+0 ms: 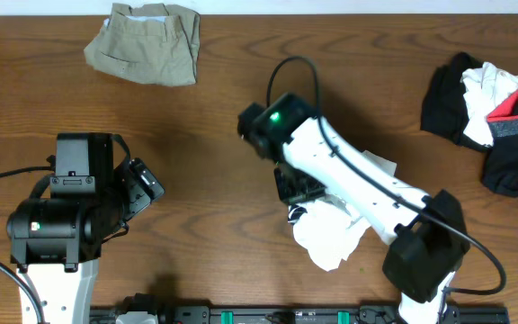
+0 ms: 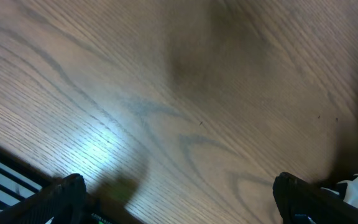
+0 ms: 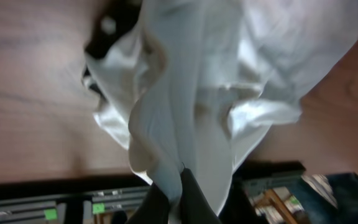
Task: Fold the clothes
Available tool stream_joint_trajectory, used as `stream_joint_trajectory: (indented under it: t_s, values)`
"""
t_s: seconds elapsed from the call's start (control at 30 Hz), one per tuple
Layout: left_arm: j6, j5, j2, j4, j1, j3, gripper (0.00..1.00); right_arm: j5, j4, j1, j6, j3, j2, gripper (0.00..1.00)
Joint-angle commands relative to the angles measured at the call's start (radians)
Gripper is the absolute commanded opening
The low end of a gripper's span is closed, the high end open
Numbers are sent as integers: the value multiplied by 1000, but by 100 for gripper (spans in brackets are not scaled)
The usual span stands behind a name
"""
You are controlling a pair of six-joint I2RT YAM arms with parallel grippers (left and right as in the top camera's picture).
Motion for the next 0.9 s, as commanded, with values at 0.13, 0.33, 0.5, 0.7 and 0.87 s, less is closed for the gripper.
stream_joint_trajectory:
  t_s: [0.13, 0.33, 0.5, 0.7, 0.87]
  values:
    - [25, -32, 1, -3, 5, -2, 98, 6, 39, 108, 180, -195, -10, 1]
    - [25, -33, 1, -3, 5, -2, 98, 55, 54, 119, 345, -312, -31, 1]
    - [25, -33, 2, -3, 5, -2, 98, 103, 61, 99, 383, -335, -91, 1]
    - [25, -33, 2, -4, 5, -2, 98, 132, 48, 18, 383, -345, -209, 2]
    - [25, -33, 2, -4, 5, -2, 98, 142, 51, -63, 383, -424, -288, 2]
